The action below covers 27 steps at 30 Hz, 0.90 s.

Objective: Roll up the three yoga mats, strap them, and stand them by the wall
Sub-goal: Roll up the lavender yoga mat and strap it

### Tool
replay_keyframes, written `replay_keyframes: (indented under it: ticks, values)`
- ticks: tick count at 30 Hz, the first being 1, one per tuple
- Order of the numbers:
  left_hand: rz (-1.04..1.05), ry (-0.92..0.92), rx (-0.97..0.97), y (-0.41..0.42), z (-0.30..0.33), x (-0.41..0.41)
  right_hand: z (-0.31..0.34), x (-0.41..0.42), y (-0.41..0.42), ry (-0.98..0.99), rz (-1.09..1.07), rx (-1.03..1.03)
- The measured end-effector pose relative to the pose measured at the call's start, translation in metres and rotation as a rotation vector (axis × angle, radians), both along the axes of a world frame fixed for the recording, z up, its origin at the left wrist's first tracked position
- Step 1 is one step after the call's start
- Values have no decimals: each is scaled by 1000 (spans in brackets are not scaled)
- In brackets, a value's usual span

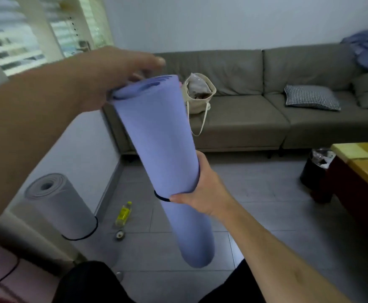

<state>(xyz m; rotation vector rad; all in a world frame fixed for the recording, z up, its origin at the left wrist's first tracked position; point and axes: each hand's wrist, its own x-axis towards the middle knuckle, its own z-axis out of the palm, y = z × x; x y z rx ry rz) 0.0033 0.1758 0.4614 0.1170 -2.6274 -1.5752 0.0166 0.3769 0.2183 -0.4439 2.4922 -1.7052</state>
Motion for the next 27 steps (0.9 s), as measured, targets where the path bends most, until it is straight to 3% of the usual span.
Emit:
replay_keyframes:
  ticks: [2,3,6,9,11,13,16,18,21,24,27]
  values:
    - [16,80,319,-8,2,16,6,1,10,-29,-76,-156]
    - [2,94,365,-14,-2,26,11,2,13,-33,-105,-231]
    - [-146,-35,116,-21,-34,50,30,8,14,-46,-105,-425]
    - [-353,-188,-128,-22,-71,76,56,21,-3,-35,-31,-481]
    - [-348,-162,-270,-20,-95,79,66,32,-19,-77,-9,-518]
    - [-241,-86,-249,-22,-110,80,73,41,-30,-151,26,-533]
    - [-154,-9,-121,-40,-128,81,81,47,-37,-212,67,-427]
    - [-141,36,-86,-54,-142,81,94,41,-38,-150,35,-351]
    - [-127,92,-1,-72,-169,75,134,28,-43,153,34,-244]
    - [-141,159,80,-93,-198,64,179,15,-61,451,82,152]
    - [-117,169,92,-129,-230,40,198,-6,-96,615,152,441]
